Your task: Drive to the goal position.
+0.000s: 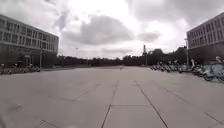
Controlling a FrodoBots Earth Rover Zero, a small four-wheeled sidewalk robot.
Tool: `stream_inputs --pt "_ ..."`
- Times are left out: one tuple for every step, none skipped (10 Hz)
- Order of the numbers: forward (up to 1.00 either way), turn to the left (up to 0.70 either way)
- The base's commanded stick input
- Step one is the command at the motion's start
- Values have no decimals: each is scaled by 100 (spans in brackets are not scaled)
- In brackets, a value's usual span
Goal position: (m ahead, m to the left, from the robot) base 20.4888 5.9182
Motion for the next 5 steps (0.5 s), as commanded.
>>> stream_inputs --pt "70 0" --pt "70 0" --pt "70 0" --pt "70 0" --pt "70 0"
